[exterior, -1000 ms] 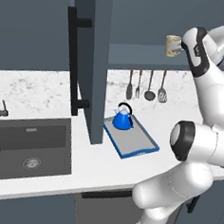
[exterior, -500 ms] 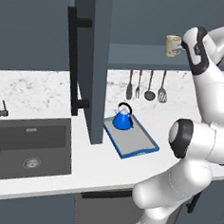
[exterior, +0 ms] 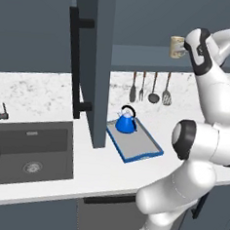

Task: Pick the kettle from the counter and place it on the tray. Then pick the mug from the cabinet and place it on the tray. Then close the cabinet doors.

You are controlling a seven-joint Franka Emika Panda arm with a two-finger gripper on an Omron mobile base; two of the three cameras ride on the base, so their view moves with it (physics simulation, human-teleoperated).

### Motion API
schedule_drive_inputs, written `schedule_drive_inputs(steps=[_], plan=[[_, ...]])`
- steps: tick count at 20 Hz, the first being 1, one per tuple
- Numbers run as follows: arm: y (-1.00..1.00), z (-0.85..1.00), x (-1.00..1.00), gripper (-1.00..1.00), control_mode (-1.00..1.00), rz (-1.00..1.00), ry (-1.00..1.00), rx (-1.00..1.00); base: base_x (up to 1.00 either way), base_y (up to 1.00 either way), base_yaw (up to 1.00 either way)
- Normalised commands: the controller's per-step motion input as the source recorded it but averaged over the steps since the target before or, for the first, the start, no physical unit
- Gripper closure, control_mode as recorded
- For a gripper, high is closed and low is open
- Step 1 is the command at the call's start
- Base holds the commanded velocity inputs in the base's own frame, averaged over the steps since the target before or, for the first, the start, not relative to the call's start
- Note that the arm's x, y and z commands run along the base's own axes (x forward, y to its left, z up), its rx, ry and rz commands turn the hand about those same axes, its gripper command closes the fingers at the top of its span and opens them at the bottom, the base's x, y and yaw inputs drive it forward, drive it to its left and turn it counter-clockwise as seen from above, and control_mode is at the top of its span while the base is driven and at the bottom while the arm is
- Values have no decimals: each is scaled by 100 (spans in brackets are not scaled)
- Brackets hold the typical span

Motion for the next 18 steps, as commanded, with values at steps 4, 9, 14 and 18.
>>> schedule_drive_inputs(steps=[4,9,14,18], plan=[[0,-2,10,-100,-100,0,0,0,0,0,0],[-1,0,2,100,-100,0,-1,0,0,0,0],[-4,-2,5,100,-100,0,0,0,0,0,0],[0,-4,5,100,-100,0,0,0,0,0,0]])
